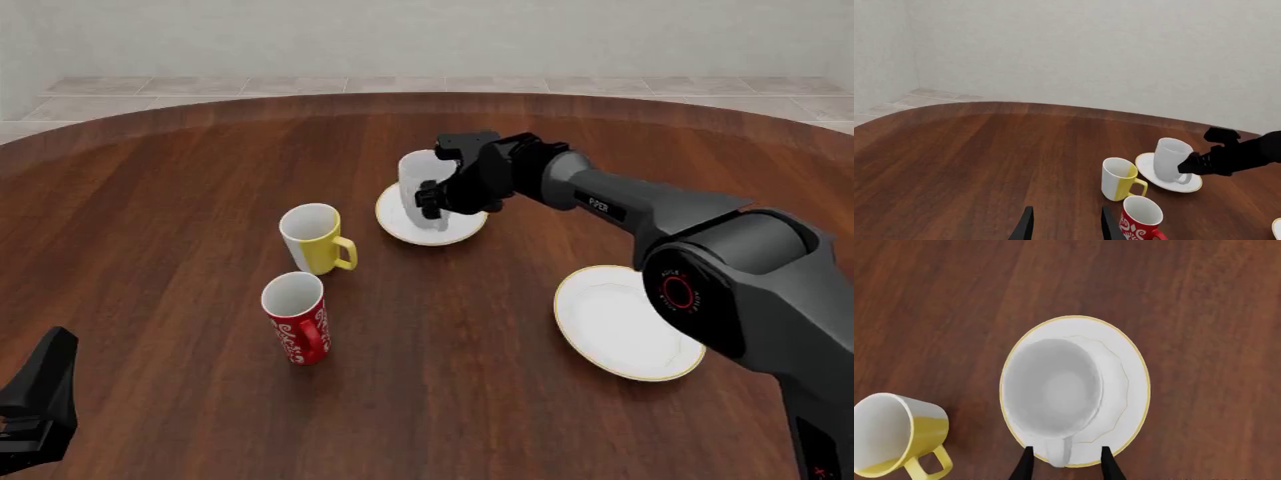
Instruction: Put the white mug on the left plate.
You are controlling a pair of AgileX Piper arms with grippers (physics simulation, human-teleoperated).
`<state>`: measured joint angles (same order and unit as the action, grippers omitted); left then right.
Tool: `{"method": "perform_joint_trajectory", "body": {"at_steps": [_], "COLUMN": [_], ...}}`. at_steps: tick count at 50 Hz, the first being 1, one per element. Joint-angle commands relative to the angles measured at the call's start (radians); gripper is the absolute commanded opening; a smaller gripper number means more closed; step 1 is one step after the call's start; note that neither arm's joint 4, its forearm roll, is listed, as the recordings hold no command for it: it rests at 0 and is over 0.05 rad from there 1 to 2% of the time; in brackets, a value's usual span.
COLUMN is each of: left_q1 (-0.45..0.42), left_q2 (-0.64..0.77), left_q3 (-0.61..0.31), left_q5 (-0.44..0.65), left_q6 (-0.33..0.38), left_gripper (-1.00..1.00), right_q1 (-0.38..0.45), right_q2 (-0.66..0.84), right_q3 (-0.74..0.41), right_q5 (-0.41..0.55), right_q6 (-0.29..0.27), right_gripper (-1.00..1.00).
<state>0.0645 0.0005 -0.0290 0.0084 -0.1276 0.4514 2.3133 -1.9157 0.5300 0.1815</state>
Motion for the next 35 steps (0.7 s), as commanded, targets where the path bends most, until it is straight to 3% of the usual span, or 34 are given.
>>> {"method": "perform_joint_trajectory", "body": {"at_steps": [1, 35], "left_q1": [-0.001, 0.000], "left_q2": [0.000, 0.000], "left_q3": [0.001, 0.000], "left_q5": [-0.001, 0.000], "left_q6": [0.000, 0.001], "left_gripper": [1.00, 1.00], "right_q1": [0.001, 0.009], "right_q2": [0.007, -0.072], "right_q3": [0.013, 0.037], "right_q5": [-0.003, 0.018], "right_q6": [0.002, 0.003], "right_gripper": [1.00, 1.00]}}
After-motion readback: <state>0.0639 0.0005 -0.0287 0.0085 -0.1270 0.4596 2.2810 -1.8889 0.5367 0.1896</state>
